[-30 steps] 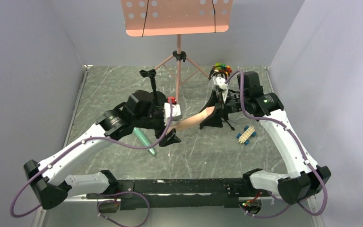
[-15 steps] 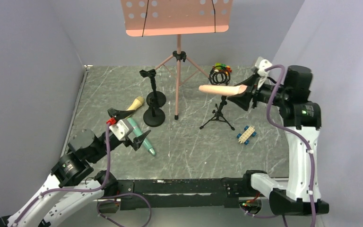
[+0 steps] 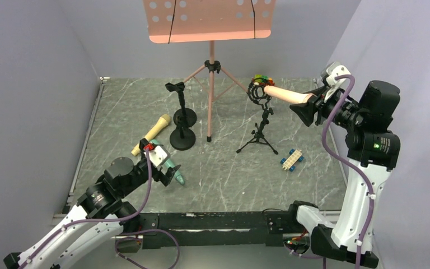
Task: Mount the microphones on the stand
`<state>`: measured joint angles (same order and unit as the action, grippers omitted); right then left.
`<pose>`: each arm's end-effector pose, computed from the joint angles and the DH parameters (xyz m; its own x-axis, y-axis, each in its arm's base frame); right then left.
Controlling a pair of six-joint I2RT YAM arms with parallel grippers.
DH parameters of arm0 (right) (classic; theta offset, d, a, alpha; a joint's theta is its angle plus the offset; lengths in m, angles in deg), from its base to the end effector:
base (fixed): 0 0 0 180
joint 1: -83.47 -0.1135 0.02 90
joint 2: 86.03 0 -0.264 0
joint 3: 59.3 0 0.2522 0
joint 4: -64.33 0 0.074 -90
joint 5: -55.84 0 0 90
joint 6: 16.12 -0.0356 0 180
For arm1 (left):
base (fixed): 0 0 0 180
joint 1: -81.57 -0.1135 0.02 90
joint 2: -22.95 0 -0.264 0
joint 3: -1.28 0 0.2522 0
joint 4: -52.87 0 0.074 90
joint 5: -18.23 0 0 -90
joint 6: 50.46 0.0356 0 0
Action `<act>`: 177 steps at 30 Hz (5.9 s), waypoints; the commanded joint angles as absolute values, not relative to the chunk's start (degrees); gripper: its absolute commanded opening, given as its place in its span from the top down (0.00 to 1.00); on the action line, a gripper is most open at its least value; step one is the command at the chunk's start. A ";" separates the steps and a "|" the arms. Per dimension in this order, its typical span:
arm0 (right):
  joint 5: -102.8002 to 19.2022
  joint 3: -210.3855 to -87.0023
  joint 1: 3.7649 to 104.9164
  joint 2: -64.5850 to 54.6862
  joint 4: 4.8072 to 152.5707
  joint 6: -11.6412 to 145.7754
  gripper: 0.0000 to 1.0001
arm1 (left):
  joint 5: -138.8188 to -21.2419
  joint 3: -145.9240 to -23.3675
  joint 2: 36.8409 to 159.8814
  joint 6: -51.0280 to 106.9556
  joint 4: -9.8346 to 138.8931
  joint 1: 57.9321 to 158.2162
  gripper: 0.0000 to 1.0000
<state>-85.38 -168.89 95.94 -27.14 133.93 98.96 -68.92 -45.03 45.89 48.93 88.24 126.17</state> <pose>0.1373 -0.0019 0.5035 -0.0385 -0.2634 -0.9639 -0.6638 0.7278 -0.1723 0.0835 -0.0799 0.2937 -0.0373 0.2656 -0.9634 0.6819 0.7115 0.1698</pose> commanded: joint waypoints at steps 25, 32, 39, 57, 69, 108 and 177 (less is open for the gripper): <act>-80.69 -169.10 89.43 -16.39 128.80 97.43 0.69 | -70.69 -46.23 45.10 47.84 86.84 125.96 0.01; -69.08 -169.22 83.74 -14.47 128.52 98.82 0.69 | -71.24 -46.22 45.25 47.72 86.64 125.98 0.01; -63.68 -173.35 80.22 -12.07 130.62 98.84 0.69 | -71.24 -46.23 45.48 47.65 86.75 125.97 0.01; -58.44 -171.92 74.23 -5.61 126.65 95.57 0.65 | -71.94 -46.22 45.47 47.72 86.73 125.98 0.01; -55.46 -171.90 71.96 -0.51 125.67 94.02 0.01 | -72.60 -46.27 45.91 47.92 86.76 125.96 0.01; -77.72 -117.80 91.17 -30.62 82.78 83.15 0.00 | -72.37 -46.24 45.88 47.45 86.87 125.93 0.01; -68.78 -108.06 90.93 -8.09 27.47 79.21 1.00 | -71.94 -46.17 48.34 47.36 87.15 125.88 0.01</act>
